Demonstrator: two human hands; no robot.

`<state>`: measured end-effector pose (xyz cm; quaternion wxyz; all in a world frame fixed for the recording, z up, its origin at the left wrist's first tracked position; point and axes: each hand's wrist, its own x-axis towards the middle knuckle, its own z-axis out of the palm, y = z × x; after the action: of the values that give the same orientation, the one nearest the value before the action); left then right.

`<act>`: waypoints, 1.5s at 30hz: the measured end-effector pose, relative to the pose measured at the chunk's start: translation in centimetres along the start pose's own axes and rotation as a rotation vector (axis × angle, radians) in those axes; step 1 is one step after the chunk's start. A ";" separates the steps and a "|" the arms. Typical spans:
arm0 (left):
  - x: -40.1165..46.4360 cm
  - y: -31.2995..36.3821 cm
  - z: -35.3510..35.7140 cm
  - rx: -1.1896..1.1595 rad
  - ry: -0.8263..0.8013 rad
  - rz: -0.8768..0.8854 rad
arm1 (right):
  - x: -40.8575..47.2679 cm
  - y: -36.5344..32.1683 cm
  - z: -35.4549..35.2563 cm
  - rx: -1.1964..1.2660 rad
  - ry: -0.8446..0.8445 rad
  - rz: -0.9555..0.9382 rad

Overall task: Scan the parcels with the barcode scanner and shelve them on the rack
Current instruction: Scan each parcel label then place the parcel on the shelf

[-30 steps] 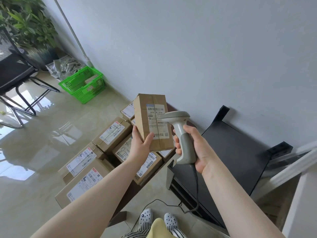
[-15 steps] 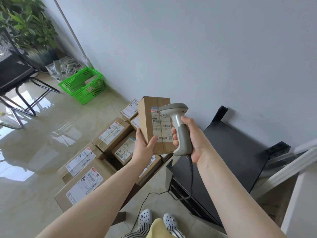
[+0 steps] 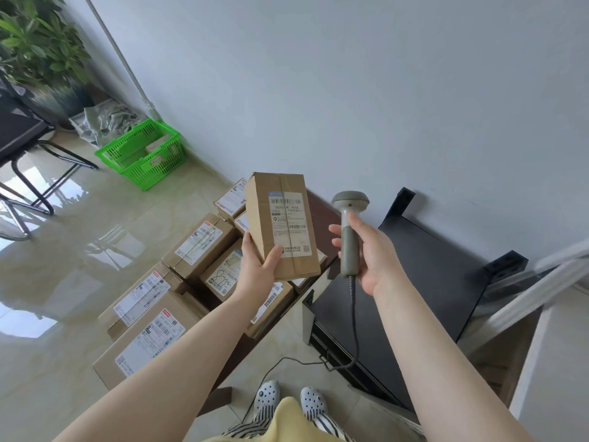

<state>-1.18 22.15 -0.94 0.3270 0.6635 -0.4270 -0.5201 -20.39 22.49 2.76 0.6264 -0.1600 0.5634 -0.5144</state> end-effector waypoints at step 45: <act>-8.8 -3.0 -0.3 -0.199 0.071 0.074 | -3.5 8.0 -3.1 -0.513 -0.111 -0.097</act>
<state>-1.06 31.38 0.10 0.4251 0.6295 -0.3856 -0.5238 -18.82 29.92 -2.51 0.5700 -0.3684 0.6317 -0.3747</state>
